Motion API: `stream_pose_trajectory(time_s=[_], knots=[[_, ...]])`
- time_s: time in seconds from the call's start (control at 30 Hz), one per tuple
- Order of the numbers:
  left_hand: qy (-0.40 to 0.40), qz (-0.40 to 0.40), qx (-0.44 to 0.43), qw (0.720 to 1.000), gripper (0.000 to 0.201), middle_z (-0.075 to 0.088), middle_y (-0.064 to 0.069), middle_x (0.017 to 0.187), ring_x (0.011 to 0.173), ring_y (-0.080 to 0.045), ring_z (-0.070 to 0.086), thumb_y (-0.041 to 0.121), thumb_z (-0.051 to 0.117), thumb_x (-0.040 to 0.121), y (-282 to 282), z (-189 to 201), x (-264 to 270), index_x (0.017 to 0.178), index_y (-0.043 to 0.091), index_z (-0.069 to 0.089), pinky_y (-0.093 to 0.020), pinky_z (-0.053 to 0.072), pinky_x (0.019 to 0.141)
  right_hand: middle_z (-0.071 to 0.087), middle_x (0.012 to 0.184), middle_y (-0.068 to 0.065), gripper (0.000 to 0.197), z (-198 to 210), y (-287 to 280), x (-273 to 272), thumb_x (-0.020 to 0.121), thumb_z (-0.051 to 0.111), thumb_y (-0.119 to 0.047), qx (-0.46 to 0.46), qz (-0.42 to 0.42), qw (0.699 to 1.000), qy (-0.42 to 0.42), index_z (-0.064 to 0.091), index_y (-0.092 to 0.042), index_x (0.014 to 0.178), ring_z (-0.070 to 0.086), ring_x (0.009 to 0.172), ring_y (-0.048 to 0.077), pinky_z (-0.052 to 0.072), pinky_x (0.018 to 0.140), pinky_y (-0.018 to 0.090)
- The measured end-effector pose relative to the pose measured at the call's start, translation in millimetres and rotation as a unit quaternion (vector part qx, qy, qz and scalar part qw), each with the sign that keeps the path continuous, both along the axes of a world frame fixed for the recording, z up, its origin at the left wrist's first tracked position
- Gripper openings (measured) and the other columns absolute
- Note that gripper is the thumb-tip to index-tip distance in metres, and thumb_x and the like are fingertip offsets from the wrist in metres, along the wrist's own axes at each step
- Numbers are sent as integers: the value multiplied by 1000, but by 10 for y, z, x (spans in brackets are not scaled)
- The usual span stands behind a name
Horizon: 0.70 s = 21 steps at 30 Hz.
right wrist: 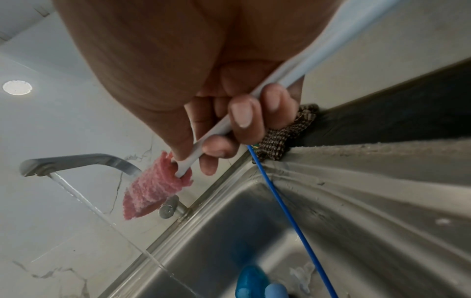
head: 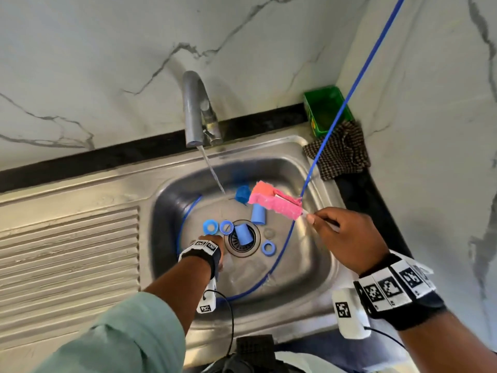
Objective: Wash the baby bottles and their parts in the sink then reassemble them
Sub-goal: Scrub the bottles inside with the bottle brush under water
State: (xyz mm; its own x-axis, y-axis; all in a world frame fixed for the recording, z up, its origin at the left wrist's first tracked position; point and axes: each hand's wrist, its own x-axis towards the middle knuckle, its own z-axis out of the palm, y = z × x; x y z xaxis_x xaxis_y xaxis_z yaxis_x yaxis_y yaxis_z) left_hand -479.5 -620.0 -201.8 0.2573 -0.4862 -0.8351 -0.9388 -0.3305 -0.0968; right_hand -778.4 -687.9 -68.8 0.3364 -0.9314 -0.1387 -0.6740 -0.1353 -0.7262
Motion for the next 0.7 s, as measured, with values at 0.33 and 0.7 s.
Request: stream_pose_trajectory(time_s=[0.33,0.7], knots=[[85,51,59,993,56,72,-3,103,92,-23,68,47,82,73,-51,-115,58,116,14,67,-30,53,78,73,79,-11,41,-144,-293,198,89,57,-56,0,9,1000,-22,75,-20,89,68,78,1,52,73,24],[401,669,-191,597,40,64,-21,82,44,-24,64,34,54,102,-662,808,286,121,-2,58,-26,50,38,71,74,-9,21,94,-219,313,93,68,-37,-15,0,999,-30,75,-20,85,64,78,-2,45,68,8]])
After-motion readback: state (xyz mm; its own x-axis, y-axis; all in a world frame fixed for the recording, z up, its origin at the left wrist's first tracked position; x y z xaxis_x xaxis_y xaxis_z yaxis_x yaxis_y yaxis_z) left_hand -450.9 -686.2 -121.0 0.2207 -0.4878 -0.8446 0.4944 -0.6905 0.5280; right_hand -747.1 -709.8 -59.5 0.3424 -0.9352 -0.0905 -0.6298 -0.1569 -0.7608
